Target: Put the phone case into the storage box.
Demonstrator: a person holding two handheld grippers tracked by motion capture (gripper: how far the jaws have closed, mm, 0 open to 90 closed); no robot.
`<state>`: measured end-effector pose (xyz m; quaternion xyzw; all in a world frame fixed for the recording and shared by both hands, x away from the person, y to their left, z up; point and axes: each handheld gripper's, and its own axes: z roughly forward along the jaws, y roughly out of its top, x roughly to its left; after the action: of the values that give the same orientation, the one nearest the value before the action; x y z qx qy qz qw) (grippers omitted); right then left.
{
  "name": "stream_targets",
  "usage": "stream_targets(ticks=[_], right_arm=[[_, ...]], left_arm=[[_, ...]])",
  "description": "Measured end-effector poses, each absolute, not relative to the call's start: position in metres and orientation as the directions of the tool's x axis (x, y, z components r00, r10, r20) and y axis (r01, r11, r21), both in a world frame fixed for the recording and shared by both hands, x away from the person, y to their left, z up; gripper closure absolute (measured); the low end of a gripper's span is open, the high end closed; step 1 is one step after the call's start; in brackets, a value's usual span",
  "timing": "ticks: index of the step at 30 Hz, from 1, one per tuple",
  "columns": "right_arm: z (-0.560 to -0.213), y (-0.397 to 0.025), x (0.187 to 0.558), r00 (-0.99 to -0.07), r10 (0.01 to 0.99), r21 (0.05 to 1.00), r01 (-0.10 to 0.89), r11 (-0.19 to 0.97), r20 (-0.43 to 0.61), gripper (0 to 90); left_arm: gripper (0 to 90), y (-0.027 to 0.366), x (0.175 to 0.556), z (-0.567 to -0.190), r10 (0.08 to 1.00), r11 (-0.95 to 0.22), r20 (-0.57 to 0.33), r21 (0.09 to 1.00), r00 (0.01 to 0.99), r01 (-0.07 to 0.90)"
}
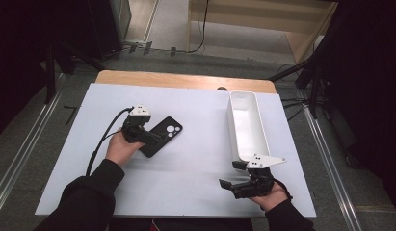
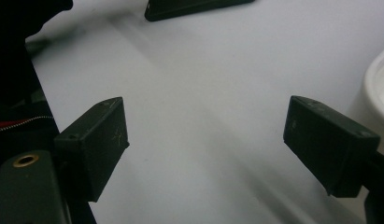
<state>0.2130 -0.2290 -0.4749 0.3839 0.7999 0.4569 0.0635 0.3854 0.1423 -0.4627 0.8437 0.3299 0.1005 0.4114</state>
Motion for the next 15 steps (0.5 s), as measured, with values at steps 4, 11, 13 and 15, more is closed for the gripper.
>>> stream_targets(ticks=[4,11,13,15], right_arm=[[-0.475,-0.229,0.213,-0.697,0.673,0.779,0.556,0.288,0.249,12.4],[-0.475,-0.229,0.213,-0.7,0.67,0.78,0.555,0.29,0.249,12.4],[-0.475,-0.229,0.213,-0.698,0.672,0.78,0.555,0.29,0.248,12.3],[-0.475,-0.229,0.213,-0.698,0.672,0.779,0.556,0.289,0.248,12.3]], left_arm=[[0.0,0.141,0.385,-0.467,0.642,-0.452,-0.104,0.749,0.76,0.484],[0.0,0.141,0.385,-0.475,0.653,-0.45,-0.092,0.751,0.752,0.483],[0.0,0.141,0.385,-0.477,0.656,-0.451,-0.09,0.749,0.749,0.485],[0.0,0.14,0.385,-0.48,0.655,-0.461,-0.076,0.748,0.752,0.477]])
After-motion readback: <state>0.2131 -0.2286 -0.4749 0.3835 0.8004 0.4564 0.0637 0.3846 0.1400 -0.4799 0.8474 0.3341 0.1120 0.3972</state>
